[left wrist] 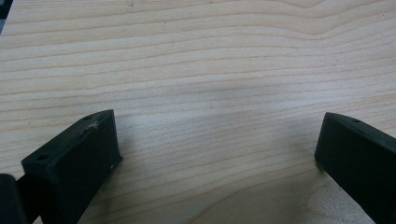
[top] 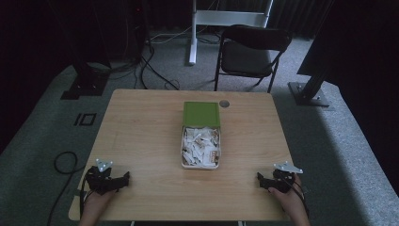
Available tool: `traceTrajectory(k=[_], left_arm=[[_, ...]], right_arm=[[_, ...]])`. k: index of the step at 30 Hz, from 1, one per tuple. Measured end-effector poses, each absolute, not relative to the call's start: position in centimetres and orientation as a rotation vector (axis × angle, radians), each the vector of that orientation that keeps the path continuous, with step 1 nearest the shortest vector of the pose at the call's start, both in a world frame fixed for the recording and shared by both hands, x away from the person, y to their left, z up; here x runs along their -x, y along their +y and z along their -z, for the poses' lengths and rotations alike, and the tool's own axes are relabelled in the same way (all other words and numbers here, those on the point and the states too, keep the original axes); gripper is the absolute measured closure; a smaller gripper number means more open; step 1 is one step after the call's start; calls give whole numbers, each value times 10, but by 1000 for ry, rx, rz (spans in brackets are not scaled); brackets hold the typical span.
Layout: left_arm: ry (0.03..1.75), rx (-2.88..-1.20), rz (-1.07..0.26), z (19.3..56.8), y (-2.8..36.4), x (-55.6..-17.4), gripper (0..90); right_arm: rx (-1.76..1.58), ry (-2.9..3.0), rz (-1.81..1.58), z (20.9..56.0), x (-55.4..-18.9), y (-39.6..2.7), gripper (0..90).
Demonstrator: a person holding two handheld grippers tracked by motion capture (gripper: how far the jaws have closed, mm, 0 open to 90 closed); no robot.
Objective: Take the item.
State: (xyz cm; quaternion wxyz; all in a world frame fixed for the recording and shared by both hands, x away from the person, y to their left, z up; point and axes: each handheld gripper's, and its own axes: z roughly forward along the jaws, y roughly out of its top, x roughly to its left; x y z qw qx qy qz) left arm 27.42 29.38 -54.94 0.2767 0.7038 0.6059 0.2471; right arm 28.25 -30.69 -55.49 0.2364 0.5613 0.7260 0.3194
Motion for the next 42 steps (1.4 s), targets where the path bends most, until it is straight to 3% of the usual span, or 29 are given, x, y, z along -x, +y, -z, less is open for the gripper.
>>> traceTrajectory(k=[42], left_arm=[[1627, -1890, -664, 549, 294, -274, 6]], right_arm=[[-1525, 2008, -906, 547, -287, -302, 134]])
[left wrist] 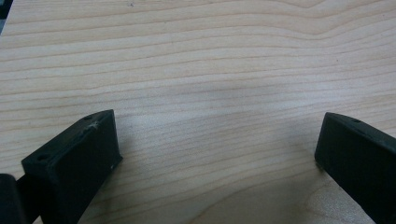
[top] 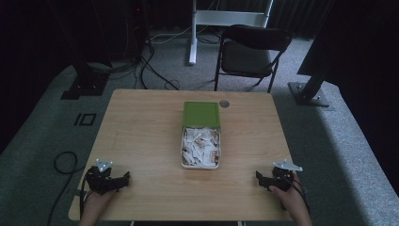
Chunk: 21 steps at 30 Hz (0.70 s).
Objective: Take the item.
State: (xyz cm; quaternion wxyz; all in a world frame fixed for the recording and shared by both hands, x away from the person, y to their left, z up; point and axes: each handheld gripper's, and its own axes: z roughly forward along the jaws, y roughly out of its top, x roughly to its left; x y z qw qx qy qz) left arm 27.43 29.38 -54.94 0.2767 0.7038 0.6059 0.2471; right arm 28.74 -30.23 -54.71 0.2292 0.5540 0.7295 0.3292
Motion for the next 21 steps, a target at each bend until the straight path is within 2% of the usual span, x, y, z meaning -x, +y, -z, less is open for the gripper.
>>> traceTrajectory(k=[21], left_arm=[[1628, -1887, -664, 549, 294, -274, 7]], right_arm=[[-1424, 1982, -1046, 491, -306, -276, 142]])
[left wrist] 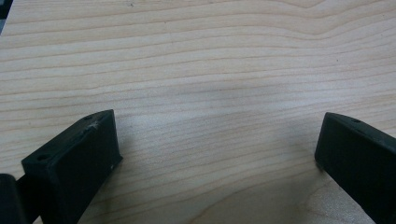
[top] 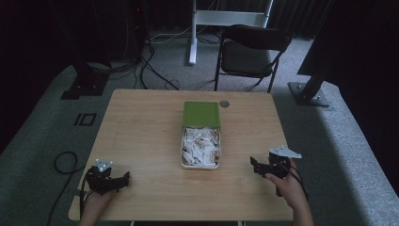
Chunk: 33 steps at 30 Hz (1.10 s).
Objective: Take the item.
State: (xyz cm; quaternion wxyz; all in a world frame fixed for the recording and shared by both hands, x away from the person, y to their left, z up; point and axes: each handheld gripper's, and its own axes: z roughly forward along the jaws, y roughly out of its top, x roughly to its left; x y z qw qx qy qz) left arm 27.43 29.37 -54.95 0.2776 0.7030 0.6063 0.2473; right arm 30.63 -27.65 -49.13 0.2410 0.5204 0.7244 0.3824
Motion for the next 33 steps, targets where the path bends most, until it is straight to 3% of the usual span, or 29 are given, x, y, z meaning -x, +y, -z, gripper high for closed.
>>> traceTrajectory(k=[33], left_arm=[[1628, -1888, -663, 549, 294, -274, 6]], right_arm=[[-1179, 2073, -1178, 434, -335, -198, 183]])
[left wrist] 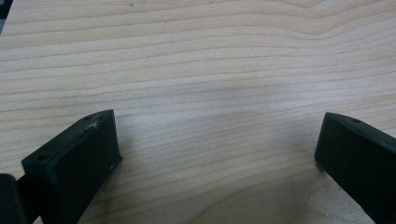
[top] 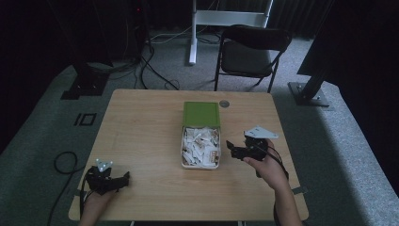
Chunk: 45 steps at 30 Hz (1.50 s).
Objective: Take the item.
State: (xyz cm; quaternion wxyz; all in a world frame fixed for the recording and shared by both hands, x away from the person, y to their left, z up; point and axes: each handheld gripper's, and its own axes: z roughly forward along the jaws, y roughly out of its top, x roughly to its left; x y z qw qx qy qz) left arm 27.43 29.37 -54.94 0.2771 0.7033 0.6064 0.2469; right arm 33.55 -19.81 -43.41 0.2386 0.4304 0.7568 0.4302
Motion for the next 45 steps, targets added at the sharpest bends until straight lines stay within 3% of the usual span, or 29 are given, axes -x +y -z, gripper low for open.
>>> traceTrajectory(k=[24, 45], left_arm=[[1629, -1886, -662, 549, 294, -274, 7], [1628, -1888, -663, 549, 294, -274, 6]], right_arm=[[-1049, 2205, -1178, 431, -349, -140, 239], [-958, 2376, -1127, 450, -367, -98, 468]])
